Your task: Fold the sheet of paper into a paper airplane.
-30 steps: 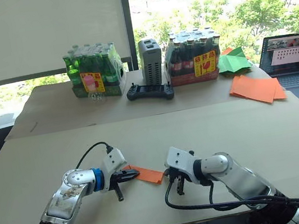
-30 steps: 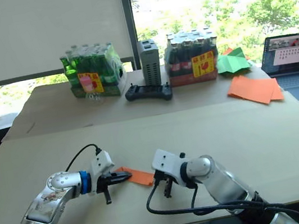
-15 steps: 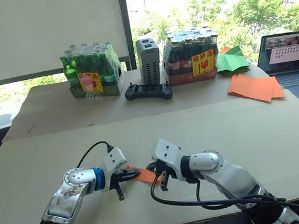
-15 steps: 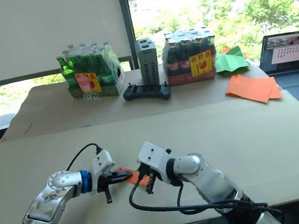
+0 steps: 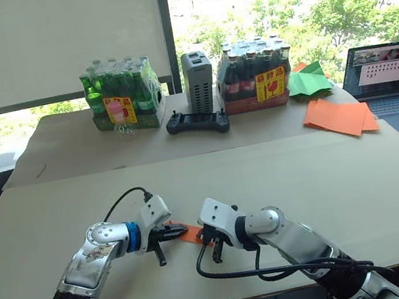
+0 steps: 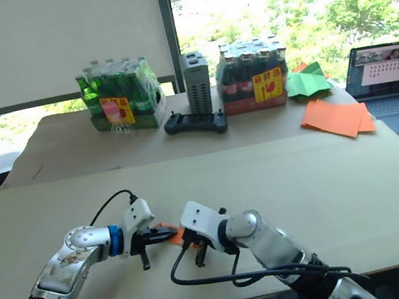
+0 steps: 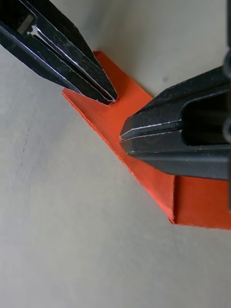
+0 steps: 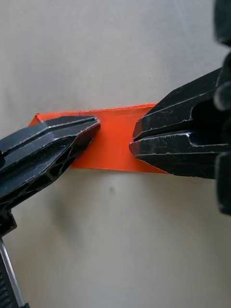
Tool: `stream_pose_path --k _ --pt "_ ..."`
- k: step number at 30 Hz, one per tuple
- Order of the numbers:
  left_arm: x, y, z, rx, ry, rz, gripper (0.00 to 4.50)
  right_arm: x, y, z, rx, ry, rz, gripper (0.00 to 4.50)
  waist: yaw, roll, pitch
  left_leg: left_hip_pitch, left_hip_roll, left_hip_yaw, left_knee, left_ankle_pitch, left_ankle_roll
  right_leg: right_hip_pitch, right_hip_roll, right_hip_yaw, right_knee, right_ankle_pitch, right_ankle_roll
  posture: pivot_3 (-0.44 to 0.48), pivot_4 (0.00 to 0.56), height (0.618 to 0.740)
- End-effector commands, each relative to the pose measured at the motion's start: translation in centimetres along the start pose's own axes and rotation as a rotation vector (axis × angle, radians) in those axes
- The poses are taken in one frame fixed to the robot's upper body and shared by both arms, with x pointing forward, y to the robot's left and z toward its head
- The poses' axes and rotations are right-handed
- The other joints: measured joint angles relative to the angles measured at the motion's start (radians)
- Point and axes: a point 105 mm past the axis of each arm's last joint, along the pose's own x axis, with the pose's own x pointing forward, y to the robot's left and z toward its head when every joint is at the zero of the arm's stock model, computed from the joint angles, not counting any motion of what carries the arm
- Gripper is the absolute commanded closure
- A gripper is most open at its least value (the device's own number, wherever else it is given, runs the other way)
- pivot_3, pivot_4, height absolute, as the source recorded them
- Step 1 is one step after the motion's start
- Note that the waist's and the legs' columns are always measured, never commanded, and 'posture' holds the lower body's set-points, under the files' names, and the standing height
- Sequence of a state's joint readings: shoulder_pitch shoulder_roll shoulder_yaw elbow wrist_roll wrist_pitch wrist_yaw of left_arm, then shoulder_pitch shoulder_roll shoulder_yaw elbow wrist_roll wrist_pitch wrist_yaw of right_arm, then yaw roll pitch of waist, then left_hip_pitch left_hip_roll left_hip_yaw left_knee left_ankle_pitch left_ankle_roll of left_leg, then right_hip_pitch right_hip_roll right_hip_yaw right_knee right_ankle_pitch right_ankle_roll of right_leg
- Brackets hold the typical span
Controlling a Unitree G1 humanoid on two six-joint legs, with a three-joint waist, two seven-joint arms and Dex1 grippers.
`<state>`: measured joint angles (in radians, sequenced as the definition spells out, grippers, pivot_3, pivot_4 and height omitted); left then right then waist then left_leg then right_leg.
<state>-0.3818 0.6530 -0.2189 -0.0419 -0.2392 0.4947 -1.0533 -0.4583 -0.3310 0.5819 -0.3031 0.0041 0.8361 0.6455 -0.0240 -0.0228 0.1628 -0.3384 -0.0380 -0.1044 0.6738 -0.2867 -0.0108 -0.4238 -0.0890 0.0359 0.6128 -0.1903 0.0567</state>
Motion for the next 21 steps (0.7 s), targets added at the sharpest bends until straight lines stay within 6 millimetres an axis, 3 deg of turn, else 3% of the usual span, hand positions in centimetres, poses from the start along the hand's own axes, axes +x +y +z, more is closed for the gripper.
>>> stream_pose_path --k 1,12,21 --pt "0.4 -0.1 0.5 0.062 0.016 -0.063 4.50 0.3 0.2 -2.2 0.026 0.093 0.004 4.48 0.000 0.000 0.000 0.000 0.000 0.000 0.000 0.000 0.000 0.000 0.000 0.000 0.000 0.000 0.000 0.000 0.150 0.723" --pt "1.4 0.2 -1.4 0.125 0.120 -0.131 4.50 0.3 0.2 -1.9 0.032 0.092 0.000 4.48 -0.001 0.000 0.000 0.001 0.000 0.000 -0.001 0.000 0.000 0.000 0.000 0.000 0.000 0.000 0.000 0.000 0.150 0.723" --pt "0.7 0.5 -3.0 0.101 0.167 -0.126 4.50 0.4 0.2 -2.0 0.026 0.101 0.001 4.48 -0.003 0.000 -0.001 0.001 0.000 0.000 -0.001 0.000 0.000 0.001 0.000 0.000 0.000 0.000 0.000 0.000 0.150 0.723"
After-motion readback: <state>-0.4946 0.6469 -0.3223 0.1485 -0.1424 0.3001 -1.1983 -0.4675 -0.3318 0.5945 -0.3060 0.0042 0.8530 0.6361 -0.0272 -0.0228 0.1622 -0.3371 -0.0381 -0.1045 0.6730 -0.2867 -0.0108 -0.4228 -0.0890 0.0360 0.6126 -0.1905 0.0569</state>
